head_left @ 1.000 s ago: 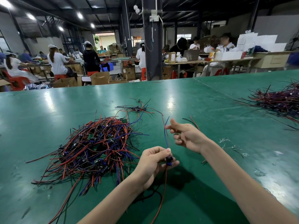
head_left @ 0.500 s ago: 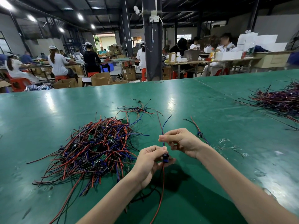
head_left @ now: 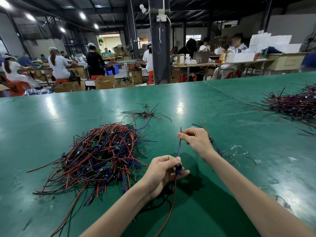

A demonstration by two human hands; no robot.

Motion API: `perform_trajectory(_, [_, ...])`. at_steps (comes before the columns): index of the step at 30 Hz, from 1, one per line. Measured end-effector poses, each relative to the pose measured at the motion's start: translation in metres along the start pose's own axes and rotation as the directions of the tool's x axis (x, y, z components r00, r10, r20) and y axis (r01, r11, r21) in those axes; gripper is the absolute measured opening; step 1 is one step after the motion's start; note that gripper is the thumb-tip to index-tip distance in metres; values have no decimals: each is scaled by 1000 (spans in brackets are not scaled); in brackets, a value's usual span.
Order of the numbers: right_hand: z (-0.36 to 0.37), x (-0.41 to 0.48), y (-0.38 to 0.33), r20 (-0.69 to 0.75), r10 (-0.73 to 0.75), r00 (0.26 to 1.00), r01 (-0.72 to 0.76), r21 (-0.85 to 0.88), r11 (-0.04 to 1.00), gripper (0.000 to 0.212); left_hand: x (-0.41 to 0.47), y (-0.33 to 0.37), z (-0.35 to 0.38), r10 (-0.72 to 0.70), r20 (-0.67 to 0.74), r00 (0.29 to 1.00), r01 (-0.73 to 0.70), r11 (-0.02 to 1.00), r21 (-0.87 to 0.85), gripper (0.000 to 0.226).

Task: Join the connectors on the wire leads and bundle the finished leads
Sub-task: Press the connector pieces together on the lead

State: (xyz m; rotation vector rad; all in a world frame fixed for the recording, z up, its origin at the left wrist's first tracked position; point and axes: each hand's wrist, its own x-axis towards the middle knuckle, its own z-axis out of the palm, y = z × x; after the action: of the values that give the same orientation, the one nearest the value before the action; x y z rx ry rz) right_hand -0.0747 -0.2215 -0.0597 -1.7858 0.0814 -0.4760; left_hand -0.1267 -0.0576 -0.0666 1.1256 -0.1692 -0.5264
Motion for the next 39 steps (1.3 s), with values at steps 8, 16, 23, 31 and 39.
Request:
perform_trajectory(8, [2,-2,-3,-30,43,999,-39,112,993,12,1,-2,-2,-14,-10,1000,14,1000,17,27])
perform_trajectory(16, [-12,-1,-31,133,358,924,-368,554,747,13,3,-3,-1,-74,-50,996,76,995,58,28])
perform_trajectory(23, [-14,-6,-41,361,350,864,-498,520,694,19,5,-3,0,-101,-63,993,104,994,46,30])
perform_trajectory(31, [-16,-9,-43,514,292,807,-550,471,689,12,3,-5,-1,-96,-53,994,100,992,73,32])
perform_trajectory(39, [-23,-3,-38,521,374,768,-628,497,598,14,1,-5,2,-89,-46,995,94,988,126,30])
